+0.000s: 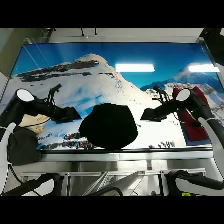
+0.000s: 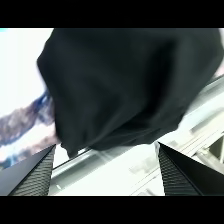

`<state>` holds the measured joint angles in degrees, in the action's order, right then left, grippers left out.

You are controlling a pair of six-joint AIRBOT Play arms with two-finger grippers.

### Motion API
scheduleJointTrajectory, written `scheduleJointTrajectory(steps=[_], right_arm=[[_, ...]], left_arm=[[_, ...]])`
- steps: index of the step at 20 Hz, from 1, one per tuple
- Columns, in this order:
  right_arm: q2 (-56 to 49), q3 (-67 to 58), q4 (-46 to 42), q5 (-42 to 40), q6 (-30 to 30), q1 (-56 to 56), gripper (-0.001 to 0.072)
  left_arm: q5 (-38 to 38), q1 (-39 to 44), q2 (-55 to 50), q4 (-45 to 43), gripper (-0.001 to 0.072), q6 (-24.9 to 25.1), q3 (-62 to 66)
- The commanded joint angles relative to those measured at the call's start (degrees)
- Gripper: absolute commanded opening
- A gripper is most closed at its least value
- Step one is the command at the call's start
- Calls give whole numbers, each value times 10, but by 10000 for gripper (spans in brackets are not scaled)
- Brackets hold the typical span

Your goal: Fold the shirts.

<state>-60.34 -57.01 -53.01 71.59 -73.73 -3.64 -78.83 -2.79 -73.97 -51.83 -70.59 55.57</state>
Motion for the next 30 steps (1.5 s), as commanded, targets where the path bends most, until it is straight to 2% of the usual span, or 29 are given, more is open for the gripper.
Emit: scheduleJointTrajectory(steps=[1,4,6,7,8,9,10,11,12,13,14,19,25,27,30], right_arm=[[-100,-1,139,2,121,9,537],[-164,-1,240,-4,188,9,535],[-189,-1,271,-11,215,9,534],[-197,-1,285,-11,228,9,486],[-200,-1,295,-11,239,9,447],[-199,-1,303,-10,245,9,446],[-199,-4,310,-6,249,9,317],[-199,-9,317,5,269,9,123],[-197,-16,318,16,275,9,80],[-196,-24,319,24,275,9,72],[-193,-35,318,30,275,9,17],[-139,-114,318,63,270,13,16],[23,-263,311,75,253,18,16],[86,-310,295,67,253,18,16],[179,-375,242,30,253,18,15]], left_arm=[[40,-10,-16,37,695,63,-85],[66,9,-48,140,695,127,-107],[75,32,-77,140,693,131,-96],[73,40,-92,141,684,131,-88],[70,50,-107,141,549,131,-78],[63,58,-121,141,402,131,-64],[52,64,-132,141,263,131,-50],[42,70,-138,141,99,131,-36],[35,73,-139,141,16,131,-22],[30,74,-135,141,16,128,-8],[26,74,-127,141,16,120,6],[16,74,-30,138,16,86,82],[-32,58,115,139,16,37,256],[-31,45,163,139,16,20,328],[-27,19,231,139,16,19,431]])
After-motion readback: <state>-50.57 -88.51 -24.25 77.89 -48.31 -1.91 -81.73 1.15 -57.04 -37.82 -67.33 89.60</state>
